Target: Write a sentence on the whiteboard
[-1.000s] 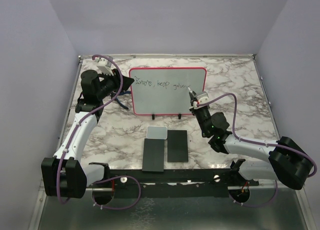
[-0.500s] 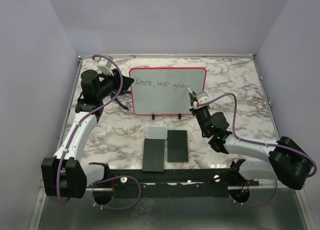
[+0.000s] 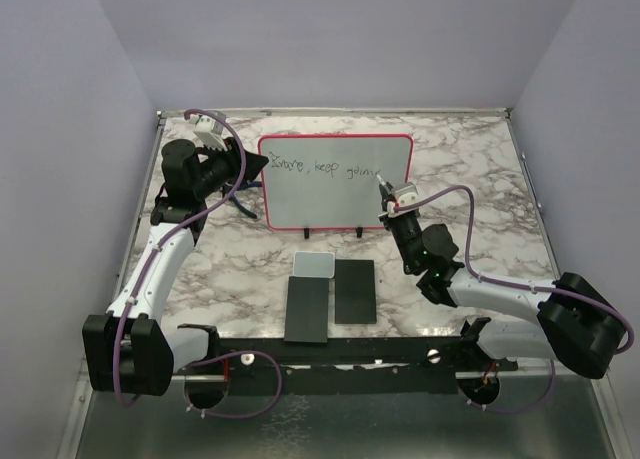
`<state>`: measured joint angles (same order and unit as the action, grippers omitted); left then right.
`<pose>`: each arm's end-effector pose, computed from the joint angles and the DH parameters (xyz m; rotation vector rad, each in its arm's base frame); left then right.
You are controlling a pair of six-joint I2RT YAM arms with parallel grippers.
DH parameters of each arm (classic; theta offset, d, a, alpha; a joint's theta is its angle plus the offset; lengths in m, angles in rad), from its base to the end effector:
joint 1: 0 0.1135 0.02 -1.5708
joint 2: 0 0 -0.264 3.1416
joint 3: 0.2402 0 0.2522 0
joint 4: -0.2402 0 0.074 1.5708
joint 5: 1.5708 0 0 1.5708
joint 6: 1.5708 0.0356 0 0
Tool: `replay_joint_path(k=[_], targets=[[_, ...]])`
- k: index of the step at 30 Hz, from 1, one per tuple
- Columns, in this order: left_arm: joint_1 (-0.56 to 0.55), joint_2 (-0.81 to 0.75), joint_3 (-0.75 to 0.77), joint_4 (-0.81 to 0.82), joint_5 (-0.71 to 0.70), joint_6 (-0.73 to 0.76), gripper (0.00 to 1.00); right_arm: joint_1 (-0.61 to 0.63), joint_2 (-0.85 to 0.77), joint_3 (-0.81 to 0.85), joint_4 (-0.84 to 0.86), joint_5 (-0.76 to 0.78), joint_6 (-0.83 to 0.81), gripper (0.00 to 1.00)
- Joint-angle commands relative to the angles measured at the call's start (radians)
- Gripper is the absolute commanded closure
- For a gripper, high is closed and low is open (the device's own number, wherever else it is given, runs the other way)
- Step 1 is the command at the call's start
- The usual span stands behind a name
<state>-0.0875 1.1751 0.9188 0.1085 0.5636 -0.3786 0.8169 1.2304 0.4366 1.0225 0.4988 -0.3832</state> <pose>0.2707 -0.0428 0.3377 0.1747 1.7575 -0.8239 0.1828 0.1698 0.2536 -0.3914 1.3134 0.0290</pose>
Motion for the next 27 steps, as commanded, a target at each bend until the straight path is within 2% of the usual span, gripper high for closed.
replay_joint_path(k=[1, 27], targets=[[-0.008, -0.021, -0.006, -0.004, -0.009, 0.015, 0.73, -0.005, -0.011, 0.004, -0.01, 0.044, -0.007, 0.99], [-0.008, -0.023, -0.006, -0.003, -0.011, 0.016, 0.73, -0.005, -0.014, 0.013, 0.014, 0.026, -0.033, 0.99]])
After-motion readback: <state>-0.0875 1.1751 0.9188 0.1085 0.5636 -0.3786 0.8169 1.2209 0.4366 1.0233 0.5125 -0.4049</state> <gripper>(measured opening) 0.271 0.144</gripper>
